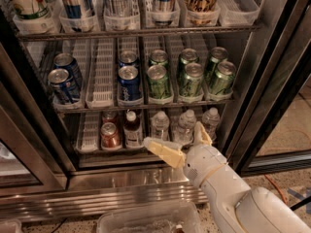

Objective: Pick water bottle from bottom shelf of fridge

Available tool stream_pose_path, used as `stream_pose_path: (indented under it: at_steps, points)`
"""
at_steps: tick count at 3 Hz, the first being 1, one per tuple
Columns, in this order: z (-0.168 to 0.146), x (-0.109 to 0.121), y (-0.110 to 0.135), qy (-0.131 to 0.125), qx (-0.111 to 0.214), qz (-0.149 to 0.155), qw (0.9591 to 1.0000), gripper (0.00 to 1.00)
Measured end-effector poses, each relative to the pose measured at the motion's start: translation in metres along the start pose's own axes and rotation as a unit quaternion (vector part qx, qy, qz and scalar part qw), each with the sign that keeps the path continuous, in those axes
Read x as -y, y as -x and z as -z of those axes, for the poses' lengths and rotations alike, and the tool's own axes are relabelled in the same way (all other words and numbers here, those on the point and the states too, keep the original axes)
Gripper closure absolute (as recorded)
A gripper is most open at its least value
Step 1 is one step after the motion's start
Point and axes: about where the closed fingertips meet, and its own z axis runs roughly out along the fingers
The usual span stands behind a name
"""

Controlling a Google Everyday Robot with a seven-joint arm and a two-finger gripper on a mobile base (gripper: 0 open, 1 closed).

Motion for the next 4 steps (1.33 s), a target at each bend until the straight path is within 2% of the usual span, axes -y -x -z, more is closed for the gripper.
stream_pose_path:
  at_steps: [1, 2, 3, 4]
  points:
    - [-0.032, -0.031, 0.005, 0.003, 0.002, -0.013, 0.9999, 0.00]
    - [-0.037, -0.023, -0.001, -0.021, -0.010, -0.013, 0.9997, 0.00]
    - [-0.037, -0.023, -0.001, -0.021, -0.010, -0.011, 0.9997, 0.00]
    - [-0.038, -0.018, -0.001, -0.043, 0.001, 0.025, 0.9988, 0.00]
